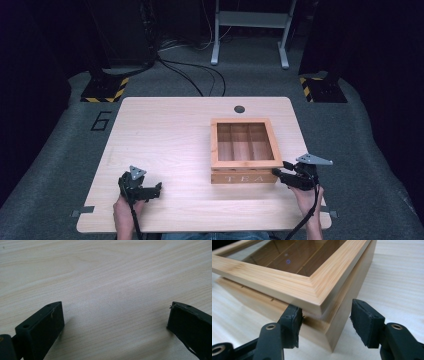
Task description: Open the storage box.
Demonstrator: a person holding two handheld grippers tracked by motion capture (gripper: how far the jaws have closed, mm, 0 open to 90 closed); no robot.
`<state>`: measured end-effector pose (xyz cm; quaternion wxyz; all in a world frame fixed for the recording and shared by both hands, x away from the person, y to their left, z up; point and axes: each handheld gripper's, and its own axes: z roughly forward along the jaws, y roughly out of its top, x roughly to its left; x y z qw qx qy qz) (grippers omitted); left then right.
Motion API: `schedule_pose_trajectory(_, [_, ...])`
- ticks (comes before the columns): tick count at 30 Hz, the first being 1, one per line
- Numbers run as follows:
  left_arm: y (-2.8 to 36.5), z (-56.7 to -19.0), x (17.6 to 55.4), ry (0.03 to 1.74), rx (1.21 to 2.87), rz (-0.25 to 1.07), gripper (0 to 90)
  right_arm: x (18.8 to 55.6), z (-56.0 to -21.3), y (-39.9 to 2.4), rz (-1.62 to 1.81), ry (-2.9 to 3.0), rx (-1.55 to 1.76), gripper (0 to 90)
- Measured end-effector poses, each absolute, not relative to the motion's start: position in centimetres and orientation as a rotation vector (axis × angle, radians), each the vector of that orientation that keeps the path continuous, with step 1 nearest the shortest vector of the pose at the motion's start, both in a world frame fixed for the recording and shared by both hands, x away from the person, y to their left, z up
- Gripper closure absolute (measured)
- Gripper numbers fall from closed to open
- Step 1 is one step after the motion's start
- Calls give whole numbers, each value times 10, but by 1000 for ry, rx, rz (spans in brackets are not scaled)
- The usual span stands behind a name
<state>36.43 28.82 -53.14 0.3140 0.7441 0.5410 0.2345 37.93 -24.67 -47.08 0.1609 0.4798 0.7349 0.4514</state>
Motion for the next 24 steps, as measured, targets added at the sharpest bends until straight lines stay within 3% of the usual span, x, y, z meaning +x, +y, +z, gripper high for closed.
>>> schedule_pose_trajectory(6, [287, -532, 364, 1425, 1951, 632, 4, 368, -482, -245, 1238, 2126, 1374, 350])
schedule_pose_trajectory(11, [287, -532, 364, 1422, 1956, 631, 4, 360, -488, -248, 1234, 2129, 1386, 207])
schedule_pose_trajectory(15, [288, -532, 364, 1424, 1956, 630, 4, 354, -501, -252, 1154, 2123, 1410, 145])
schedule_pose_trajectory(24, [287, -532, 364, 1423, 1955, 630, 4, 354, -525, -267, 1006, 2119, 1442, 121])
